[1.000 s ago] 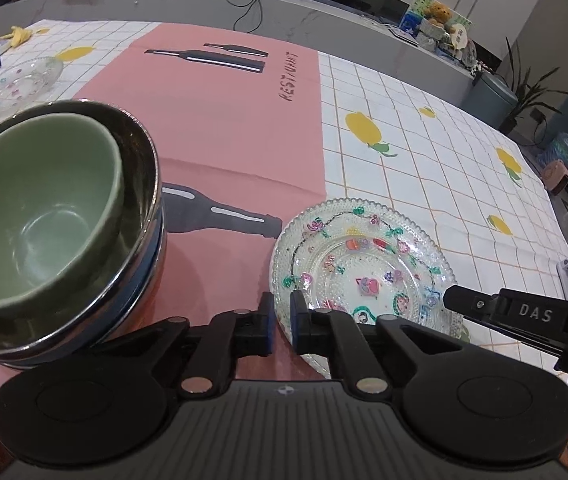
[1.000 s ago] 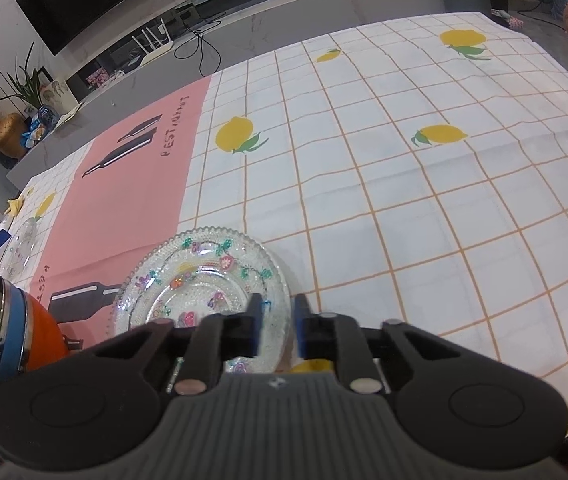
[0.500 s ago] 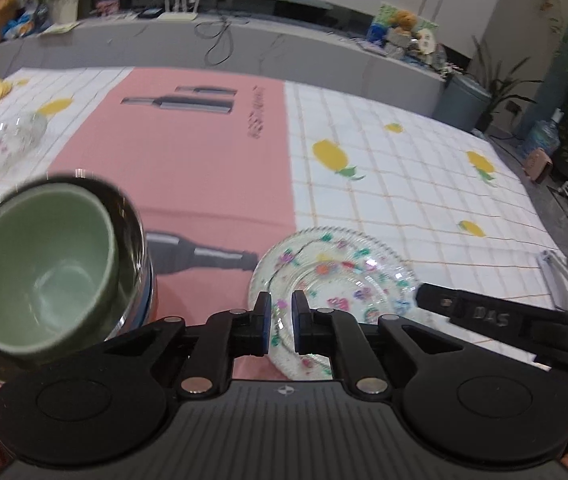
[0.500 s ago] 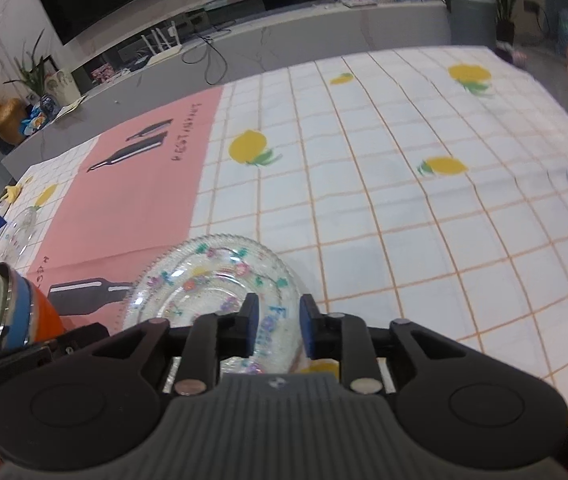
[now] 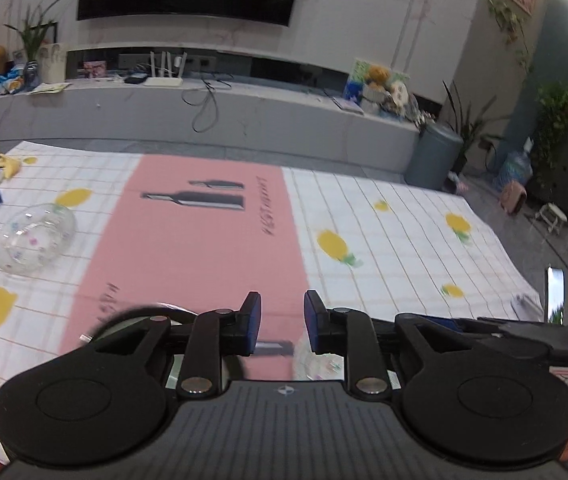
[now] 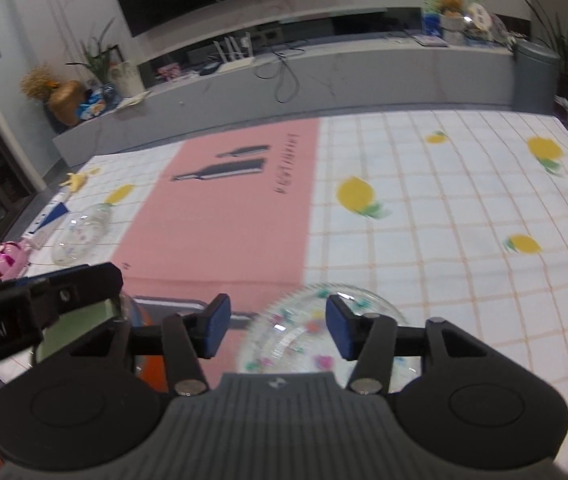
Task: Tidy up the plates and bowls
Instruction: 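Lift the left gripper away from the stacked plates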
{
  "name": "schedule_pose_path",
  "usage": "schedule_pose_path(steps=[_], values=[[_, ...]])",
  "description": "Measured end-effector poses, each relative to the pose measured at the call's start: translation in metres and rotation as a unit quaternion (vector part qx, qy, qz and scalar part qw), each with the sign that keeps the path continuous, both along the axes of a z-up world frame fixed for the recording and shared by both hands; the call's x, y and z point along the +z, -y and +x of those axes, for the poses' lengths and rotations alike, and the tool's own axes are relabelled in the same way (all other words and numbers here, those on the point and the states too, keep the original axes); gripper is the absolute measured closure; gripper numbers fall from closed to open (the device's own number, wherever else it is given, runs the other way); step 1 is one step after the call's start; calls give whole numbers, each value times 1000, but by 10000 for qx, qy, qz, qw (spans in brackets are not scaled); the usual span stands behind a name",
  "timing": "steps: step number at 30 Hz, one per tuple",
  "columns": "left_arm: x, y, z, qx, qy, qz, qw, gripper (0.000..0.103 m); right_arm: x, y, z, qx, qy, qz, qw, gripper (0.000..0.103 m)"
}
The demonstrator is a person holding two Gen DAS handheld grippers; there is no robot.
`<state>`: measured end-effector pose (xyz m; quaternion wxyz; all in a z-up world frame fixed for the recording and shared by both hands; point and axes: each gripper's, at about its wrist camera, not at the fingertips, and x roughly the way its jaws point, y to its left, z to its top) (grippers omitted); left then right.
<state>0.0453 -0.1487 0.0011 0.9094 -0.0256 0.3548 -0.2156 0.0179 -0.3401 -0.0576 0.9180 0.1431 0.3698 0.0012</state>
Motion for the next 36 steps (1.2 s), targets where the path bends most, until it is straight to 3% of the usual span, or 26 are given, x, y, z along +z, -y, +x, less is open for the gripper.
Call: schedule_pose_path(steps=[4, 5, 13, 19, 25, 31, 36], values=[[4, -30, 16, 271, 86, -26, 9996, 76, 12, -22, 11, 50, 229, -179, 9996, 25], [4, -36, 20, 326, 118, 20, 9994, 76, 15, -29, 14, 44, 292, -266, 9992, 24], [5, -83, 44, 549, 392, 338, 9971, 69, 25, -74, 53, 267, 302, -353, 9986, 24], [0, -122, 71, 808, 324, 231, 9959, 57, 31, -105, 86, 394, 371, -296, 9981, 24], [-9, -163, 104, 1028, 140, 149, 9945, 57, 23, -125, 128, 490, -41, 94, 9987, 25], [-24, -207, 144, 1073, -88, -287, 9938, 53, 8, -149, 179, 608, -488, 538, 9955, 29], [-44, -233, 178, 1450, -293, -208, 9888, 53, -8, -168, 228, 691, -868, 762, 9909, 34]])
